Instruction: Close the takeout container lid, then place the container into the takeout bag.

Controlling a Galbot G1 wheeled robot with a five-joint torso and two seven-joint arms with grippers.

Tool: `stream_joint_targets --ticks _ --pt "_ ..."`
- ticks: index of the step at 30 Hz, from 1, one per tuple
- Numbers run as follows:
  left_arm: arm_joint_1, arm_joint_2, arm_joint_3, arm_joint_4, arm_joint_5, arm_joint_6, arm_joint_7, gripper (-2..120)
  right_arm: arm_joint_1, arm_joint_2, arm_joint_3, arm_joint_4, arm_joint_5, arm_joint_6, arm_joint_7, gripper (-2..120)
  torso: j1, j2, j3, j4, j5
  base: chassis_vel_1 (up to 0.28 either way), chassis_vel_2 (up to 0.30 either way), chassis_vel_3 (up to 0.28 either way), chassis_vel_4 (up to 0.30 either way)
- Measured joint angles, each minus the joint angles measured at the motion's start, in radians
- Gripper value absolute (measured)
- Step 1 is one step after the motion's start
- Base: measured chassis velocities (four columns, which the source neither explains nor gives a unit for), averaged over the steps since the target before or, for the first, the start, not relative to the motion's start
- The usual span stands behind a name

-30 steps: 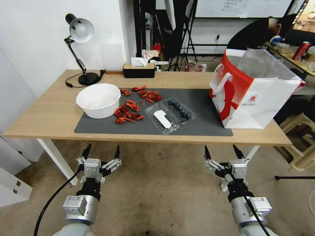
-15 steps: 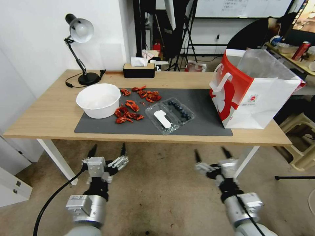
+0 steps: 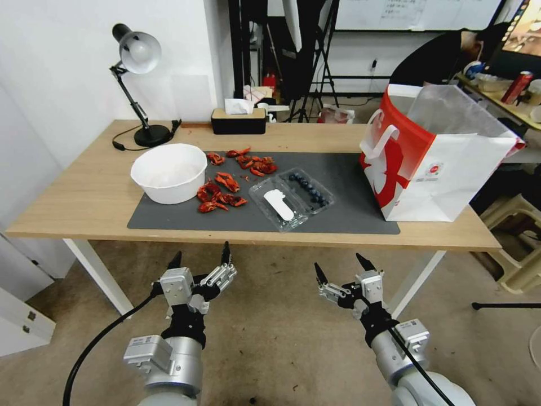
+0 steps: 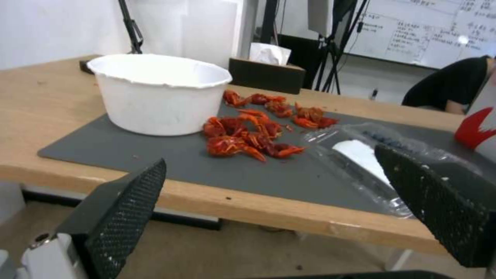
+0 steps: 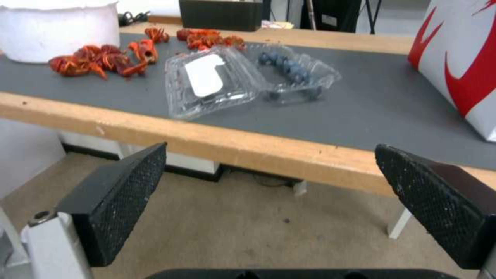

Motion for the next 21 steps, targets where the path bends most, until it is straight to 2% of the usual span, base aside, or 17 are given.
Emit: stream_joint_targets --ticks 5,8,10,12,19,21 --pt "-0.01 0.0 -0.003 0.02 0.006 -0.009 0.002 100 0.029 -0.022 0.007 -0.003 0.037 -0.001 0.003 100 0.0 0.0 0.0 -0.0003 0.0 0.0 0.0 0.0 0.0" --pt "-0.012 -0.002 -0.008 0.037 0.006 -0.025 0.002 100 0.115 -0.085 0.008 -0.037 0.117 -0.002 0.003 100 0.0 0.0 0.0 0.0 0.0001 0.0 0.0 0.0 0.0" --pt "-0.012 -0.002 -0.009 0.038 0.007 -0.026 0.002 100 0.132 -0.099 0.007 -0.048 0.135 -0.002 0.003 100 0.0 0.0 0.0 0.0001 0.0002 0.0 0.0 0.0 0.0" --pt "-0.011 -0.002 -0.015 0.044 0.012 -0.033 0.001 100 0.212 -0.162 -0.003 -0.106 0.203 0.01 0.002 100 0.0 0.0 0.0 0.0001 0.0003 0.0 0.0 0.0 0.0" --pt "-0.005 -0.002 -0.02 0.045 0.015 -0.042 -0.001 100 0.311 -0.226 -0.029 -0.18 0.286 0.028 0.023 100 0.0 0.0 0.0 0.0 0.0001 0.0 0.0 0.0 0.0" --pt "0.001 -0.002 -0.021 0.045 0.022 -0.051 -0.002 100 0.397 -0.26 -0.056 -0.229 0.321 0.023 0.056 100 0.0 0.0 0.0 -0.0001 0.0001 0.0 0.0 0.0 0.0"
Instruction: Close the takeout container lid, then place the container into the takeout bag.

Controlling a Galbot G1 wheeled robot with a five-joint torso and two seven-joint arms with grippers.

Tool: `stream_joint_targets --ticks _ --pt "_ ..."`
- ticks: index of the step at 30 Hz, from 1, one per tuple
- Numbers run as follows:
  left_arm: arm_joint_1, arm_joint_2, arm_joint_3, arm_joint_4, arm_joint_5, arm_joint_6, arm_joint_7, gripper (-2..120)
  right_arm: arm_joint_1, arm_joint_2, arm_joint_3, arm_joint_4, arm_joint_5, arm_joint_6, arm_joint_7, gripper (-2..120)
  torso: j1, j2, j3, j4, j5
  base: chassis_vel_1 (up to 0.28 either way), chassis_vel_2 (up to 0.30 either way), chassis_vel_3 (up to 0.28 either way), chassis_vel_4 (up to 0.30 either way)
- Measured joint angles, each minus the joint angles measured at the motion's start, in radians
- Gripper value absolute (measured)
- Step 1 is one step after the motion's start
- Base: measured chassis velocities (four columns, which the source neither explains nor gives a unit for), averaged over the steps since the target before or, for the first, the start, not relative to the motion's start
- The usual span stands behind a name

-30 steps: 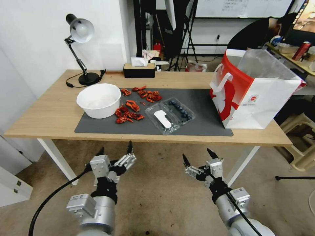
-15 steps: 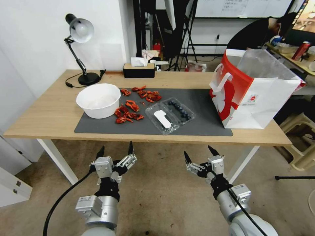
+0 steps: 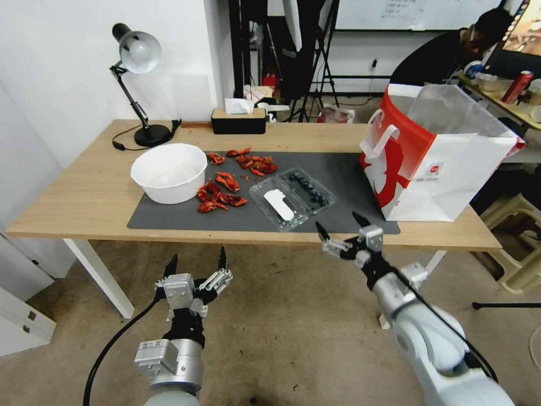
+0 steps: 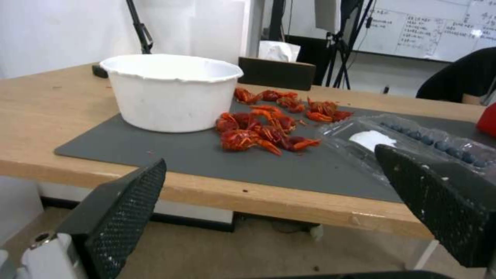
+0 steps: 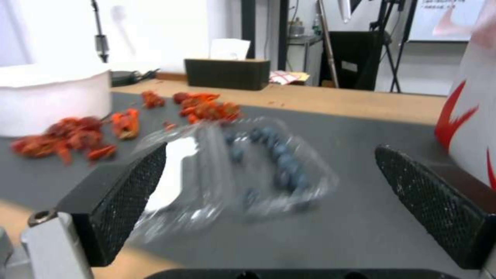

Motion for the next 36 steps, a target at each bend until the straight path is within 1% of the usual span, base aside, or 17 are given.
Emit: stream_joint_targets --ticks 2,4,5,6,8,9,11,12,14,16,18,20,21,25,36 --pt "0.001 0.0 0.0 0.0 0.002 -0.002 0.0 100 0.022 -0.006 -0.007 -0.011 0.005 -0.005 0.009 100 0.0 0.0 0.0 0.0001 0.0 0.0 0.0 0.0 0.0" --pt "0.006 0.0 0.0 0.007 0.01 -0.015 -0.002 100 0.154 -0.036 -0.066 -0.065 0.037 -0.066 0.071 100 0.0 0.0 0.0 0.0003 0.0 0.0 0.0 0.0 0.0" --pt "0.006 0.0 0.0 0.007 0.01 -0.015 -0.002 100 0.154 -0.036 -0.066 -0.065 0.037 -0.066 0.071 100 0.0 0.0 0.0 0.0003 0.0 0.0 0.0 0.0 0.0" --pt "0.007 0.001 -0.001 0.011 0.012 -0.021 -0.003 100 0.206 -0.044 -0.099 -0.086 0.045 -0.104 0.107 100 0.0 0.0 0.0 0.0001 -0.0001 0.0 0.0 0.0 0.0" --pt "0.008 0.001 -0.002 0.017 0.013 -0.026 -0.005 100 0.274 -0.051 -0.145 -0.107 0.053 -0.191 0.178 100 0.0 0.0 0.0 0.0004 -0.0001 0.0 0.0 0.0 0.0" --pt "0.008 0.001 -0.002 0.017 0.013 -0.026 -0.005 100 0.274 -0.051 -0.145 -0.107 0.053 -0.191 0.178 100 0.0 0.0 0.0 0.0004 -0.0001 0.0 0.0 0.0 0.0" --pt "0.009 0.001 -0.003 0.02 0.015 -0.029 -0.006 100 0.325 -0.053 -0.177 -0.123 0.062 -0.287 0.252 100 0.0 0.0 0.0 0.0001 0.0 0.0 0.0 0.0 0.0" --pt "0.01 0.001 -0.004 0.021 0.016 -0.03 -0.007 100 0.346 -0.053 -0.189 -0.13 0.067 -0.317 0.277 100 0.0 0.0 0.0 0.0001 -0.0002 0.0 0.0 0.0 0.0" --pt "0.011 0.001 -0.004 0.021 0.016 -0.03 -0.007 100 0.358 -0.054 -0.196 -0.134 0.068 -0.333 0.292 100 0.0 0.0 0.0 0.0002 -0.0001 0.0 0.0 0.0 0.0" --pt "0.017 0.001 -0.003 0.024 0.028 -0.041 -0.015 100 0.424 -0.053 -0.226 -0.168 0.093 -0.428 0.368 100 0.0 0.0 0.0 0.0 -0.0003 0.0 0.0 0.0 0.0" --pt "0.02 0.001 -0.002 0.024 0.032 -0.045 -0.016 100 0.435 -0.052 -0.232 -0.176 0.094 -0.439 0.38 100 0.0 0.0 0.0 0.0 -0.0001 0.0 0.0 0.0 0.0" --pt "0.029 0.001 0.001 0.014 0.038 -0.051 -0.017 100 0.472 -0.051 -0.25 -0.204 0.091 -0.485 0.413 100 0.0 0.0 0.0 0.0002 0.0002 0.0 0.0 0.0 0.0" --pt "0.029 0.001 0.001 0.014 0.038 -0.051 -0.017 100 0.472 -0.051 -0.25 -0.204 0.091 -0.485 0.413 100 0.0 0.0 0.0 0.0002 0.0002 0.0 0.0 0.0 0.0" --pt "0.023 0.001 0.0 0.025 0.038 -0.051 -0.019 100 0.518 -0.052 -0.268 -0.239 0.088 -0.537 0.43 100 0.0 0.0 0.0 0.0 -0.0002 0.0 0.0 0.0 0.0" --pt "0.02 0.001 0.003 0.034 0.035 -0.047 -0.019 100 0.556 -0.067 -0.287 -0.296 0.044 -0.561 0.376 100 0.0 0.0 0.0 0.0001 -0.0001 0.0 0.0 0.0 0.0"
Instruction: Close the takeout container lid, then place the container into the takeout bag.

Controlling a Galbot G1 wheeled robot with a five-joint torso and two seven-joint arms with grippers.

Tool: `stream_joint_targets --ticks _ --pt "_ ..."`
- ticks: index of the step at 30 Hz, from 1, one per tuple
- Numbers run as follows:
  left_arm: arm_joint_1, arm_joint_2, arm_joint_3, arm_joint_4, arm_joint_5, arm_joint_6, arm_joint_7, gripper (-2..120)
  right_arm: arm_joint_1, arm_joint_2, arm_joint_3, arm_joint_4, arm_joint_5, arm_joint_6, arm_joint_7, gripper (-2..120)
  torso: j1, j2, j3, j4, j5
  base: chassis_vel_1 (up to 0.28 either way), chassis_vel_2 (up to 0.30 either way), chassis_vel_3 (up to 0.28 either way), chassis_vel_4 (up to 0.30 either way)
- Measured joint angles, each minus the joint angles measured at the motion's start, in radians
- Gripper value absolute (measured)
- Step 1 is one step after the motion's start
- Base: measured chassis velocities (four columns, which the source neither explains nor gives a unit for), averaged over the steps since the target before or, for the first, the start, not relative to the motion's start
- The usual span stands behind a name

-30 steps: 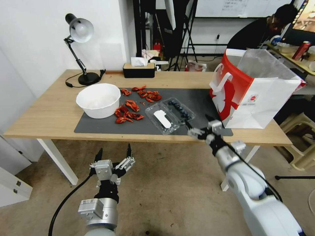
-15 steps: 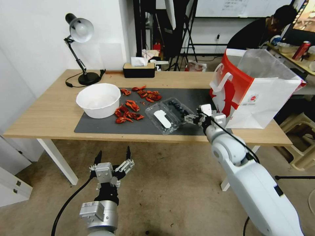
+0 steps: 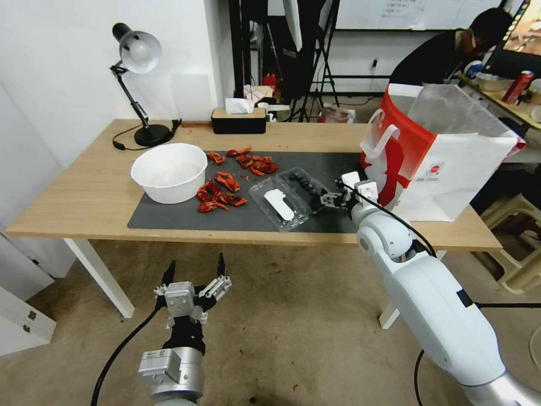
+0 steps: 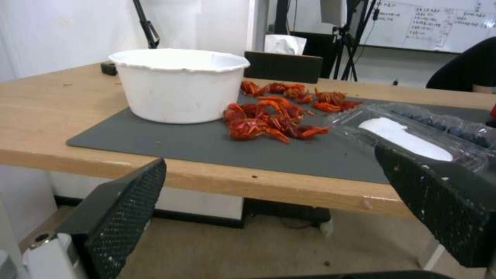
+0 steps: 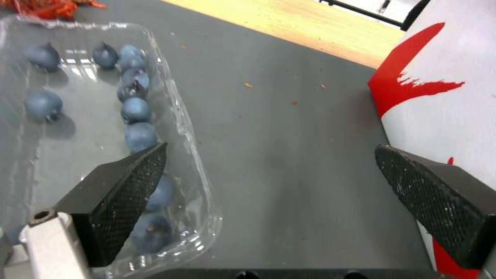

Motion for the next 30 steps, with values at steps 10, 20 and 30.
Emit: stream_joint_targets --ticks 10,20,30 --pt "-0.005 0.0 -0.001 0.008 -0.004 0.002 0.001 100 0.007 -0.007 -0.004 -0.012 -0.014 0.0 -0.023 100 0.0 0.0 0.0 0.0 0.0 0.0 0.0 0.0 0.0" --pt "-0.003 0.0 0.001 0.01 -0.004 0.0 -0.002 100 0.0 -0.012 -0.005 -0.016 -0.006 0.001 -0.012 100 0.0 0.0 0.0 0.0 0.0 0.0 0.0 0.0 0.0" --pt "-0.003 0.0 0.001 0.01 -0.001 -0.003 -0.003 100 -0.006 -0.021 0.0 -0.019 0.007 0.002 0.007 100 0.0 0.0 0.0 0.0 0.0 0.0 0.0 0.0 0.0"
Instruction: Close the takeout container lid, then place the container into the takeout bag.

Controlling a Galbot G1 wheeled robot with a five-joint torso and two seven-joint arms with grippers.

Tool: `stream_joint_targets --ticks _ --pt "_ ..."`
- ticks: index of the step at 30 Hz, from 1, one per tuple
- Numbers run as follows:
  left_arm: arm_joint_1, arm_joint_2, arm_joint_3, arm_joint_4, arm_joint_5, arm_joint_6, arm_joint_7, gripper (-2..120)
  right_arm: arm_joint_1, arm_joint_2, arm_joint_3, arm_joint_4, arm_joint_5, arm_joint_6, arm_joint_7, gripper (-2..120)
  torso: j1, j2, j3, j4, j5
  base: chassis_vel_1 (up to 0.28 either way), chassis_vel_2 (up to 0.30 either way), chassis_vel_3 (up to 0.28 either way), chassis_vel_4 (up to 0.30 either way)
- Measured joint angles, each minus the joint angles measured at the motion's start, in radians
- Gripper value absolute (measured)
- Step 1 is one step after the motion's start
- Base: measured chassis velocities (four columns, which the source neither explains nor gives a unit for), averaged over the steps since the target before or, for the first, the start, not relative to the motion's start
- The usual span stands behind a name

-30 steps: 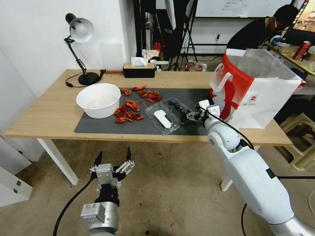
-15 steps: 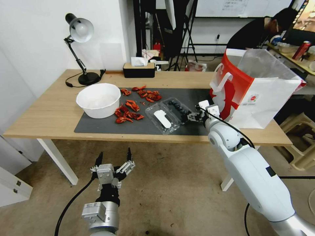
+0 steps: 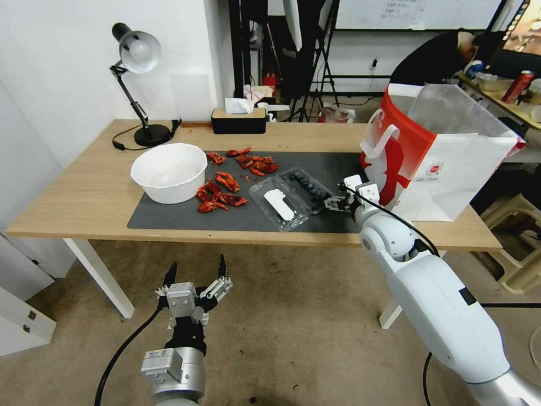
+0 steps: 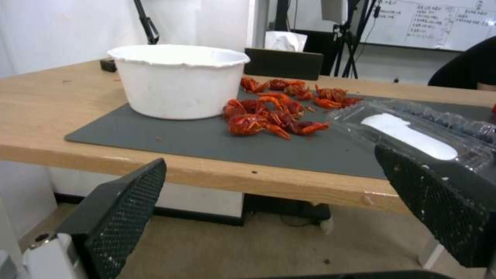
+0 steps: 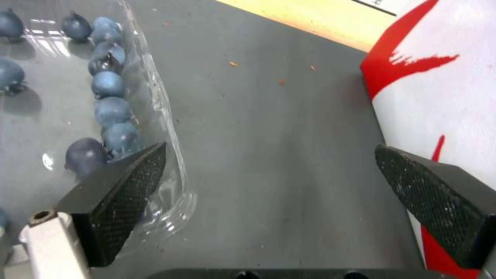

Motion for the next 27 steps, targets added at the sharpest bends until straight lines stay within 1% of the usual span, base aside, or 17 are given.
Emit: stream_joint_targets --ticks 17,27 --pt "-0.001 0.0 0.002 0.008 0.002 -0.018 -0.002 100 -0.047 -0.008 0.007 0.044 0.006 0.0 0.066 100 0.0 0.0 0.0 0.0 0.0 0.0 0.0 0.0 0.0" --pt "0.002 0.0 0.005 0.013 0.005 -0.03 -0.002 100 -0.07 -0.019 0.014 0.074 0.021 0.0 0.083 100 0.0 0.0 0.0 0.0 0.0001 0.0 0.0 0.0 0.0"
